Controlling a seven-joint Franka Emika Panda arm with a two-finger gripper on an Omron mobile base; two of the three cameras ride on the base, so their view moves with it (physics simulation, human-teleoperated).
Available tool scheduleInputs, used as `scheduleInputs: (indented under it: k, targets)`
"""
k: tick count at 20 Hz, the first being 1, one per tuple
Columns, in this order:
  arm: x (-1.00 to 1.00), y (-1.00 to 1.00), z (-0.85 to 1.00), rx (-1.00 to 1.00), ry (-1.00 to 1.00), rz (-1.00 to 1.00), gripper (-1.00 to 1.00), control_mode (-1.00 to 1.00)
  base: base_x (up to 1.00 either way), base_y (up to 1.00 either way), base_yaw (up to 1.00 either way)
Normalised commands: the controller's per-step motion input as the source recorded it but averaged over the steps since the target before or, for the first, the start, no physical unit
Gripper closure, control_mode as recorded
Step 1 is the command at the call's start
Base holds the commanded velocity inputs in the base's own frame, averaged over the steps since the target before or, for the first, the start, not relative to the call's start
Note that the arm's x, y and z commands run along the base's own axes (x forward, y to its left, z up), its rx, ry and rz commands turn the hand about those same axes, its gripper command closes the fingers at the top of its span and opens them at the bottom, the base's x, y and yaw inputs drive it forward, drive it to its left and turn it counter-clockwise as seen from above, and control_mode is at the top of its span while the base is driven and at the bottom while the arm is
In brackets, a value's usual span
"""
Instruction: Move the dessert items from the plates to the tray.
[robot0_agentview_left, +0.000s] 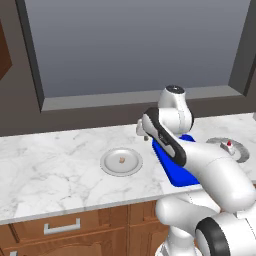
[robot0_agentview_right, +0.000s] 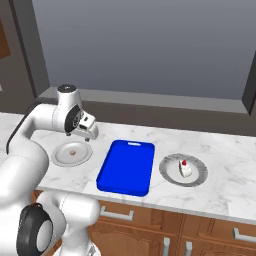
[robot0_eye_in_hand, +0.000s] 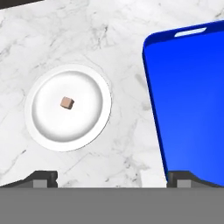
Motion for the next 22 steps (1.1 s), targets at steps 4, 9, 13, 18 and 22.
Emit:
scheduleInputs:
  k: [4,9,13,18,22]
  targets:
    - [0.2,0.18,-0.25,0.0,0.0,0.0,-1.0,-1.0,0.0,0.0,0.0]
    - [0.14,0.27,-0.13,0.0,0.06,0.0,-1.0,-1.0,0.0,0.0,0.0]
    - [0.15,0.28,-0.01,0.0,0.14,0.0,-1.0,-1.0,0.0,0.0,0.0]
    - [0.15,0.23,-0.16,0.0,0.11,0.0,-1.0,-1.0,0.0,0.0,0.0]
    - [0.03,0.14,-0.28,0.0,0.06,0.0,-1.0,-1.0,0.0,0.0,0.0]
